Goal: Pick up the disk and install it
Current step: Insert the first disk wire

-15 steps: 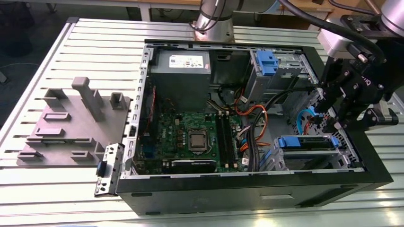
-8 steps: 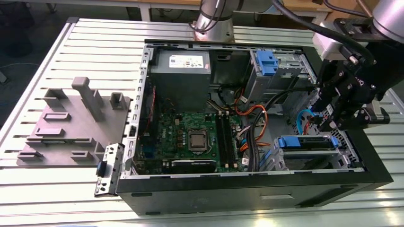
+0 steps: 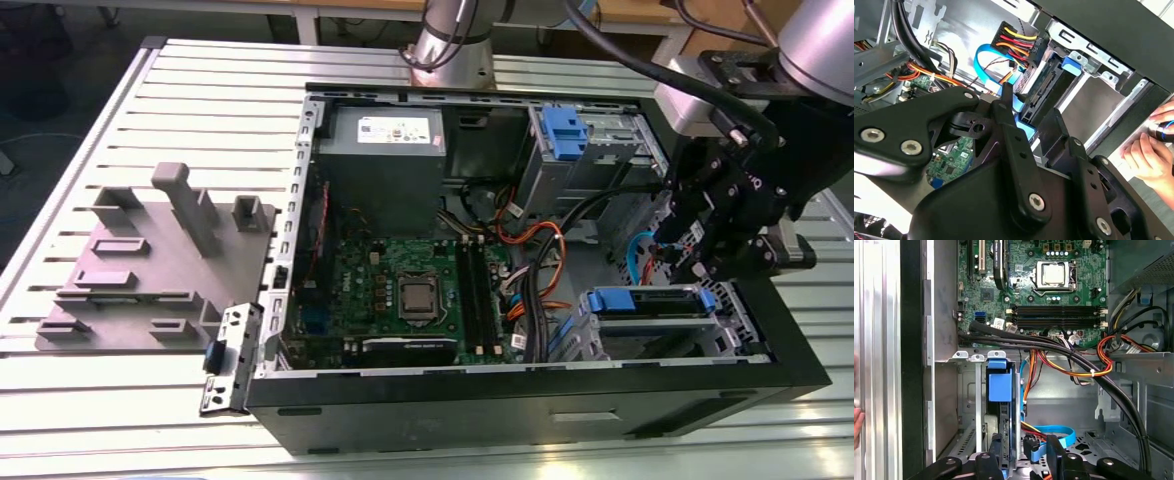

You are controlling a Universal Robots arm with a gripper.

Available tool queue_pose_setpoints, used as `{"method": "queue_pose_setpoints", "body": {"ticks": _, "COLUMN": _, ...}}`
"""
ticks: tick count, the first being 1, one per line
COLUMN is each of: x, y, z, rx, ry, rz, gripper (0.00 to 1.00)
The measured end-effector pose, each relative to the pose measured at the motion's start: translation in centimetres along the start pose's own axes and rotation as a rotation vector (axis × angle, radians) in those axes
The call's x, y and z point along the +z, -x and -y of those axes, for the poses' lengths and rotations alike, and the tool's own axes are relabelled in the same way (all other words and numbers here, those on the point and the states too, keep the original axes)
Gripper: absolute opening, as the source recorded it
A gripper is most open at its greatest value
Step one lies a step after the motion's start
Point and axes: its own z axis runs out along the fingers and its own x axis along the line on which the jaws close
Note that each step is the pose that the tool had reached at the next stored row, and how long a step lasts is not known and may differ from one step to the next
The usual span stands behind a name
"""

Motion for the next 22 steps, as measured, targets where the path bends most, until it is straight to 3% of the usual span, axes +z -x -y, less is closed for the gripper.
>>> {"method": "queue_pose_setpoints", "body": {"ticks": 7, "x": 0.01, "y": 0.0, "z": 0.0, "rx": 0.0, "ry": 0.0, "rz": -0.0002, "gripper": 0.46}}
{"method": "queue_pose_setpoints", "body": {"ticks": 14, "x": 0.01, "y": 0.0, "z": 0.0, "rx": 0.0, "ry": 0.0, "rz": -0.0007, "gripper": 0.17}}
{"method": "queue_pose_setpoints", "body": {"ticks": 22, "x": 0.01, "y": 0.0, "z": 0.0, "rx": 0.0, "ry": -0.0001, "rz": -0.0011, "gripper": 0.16}}
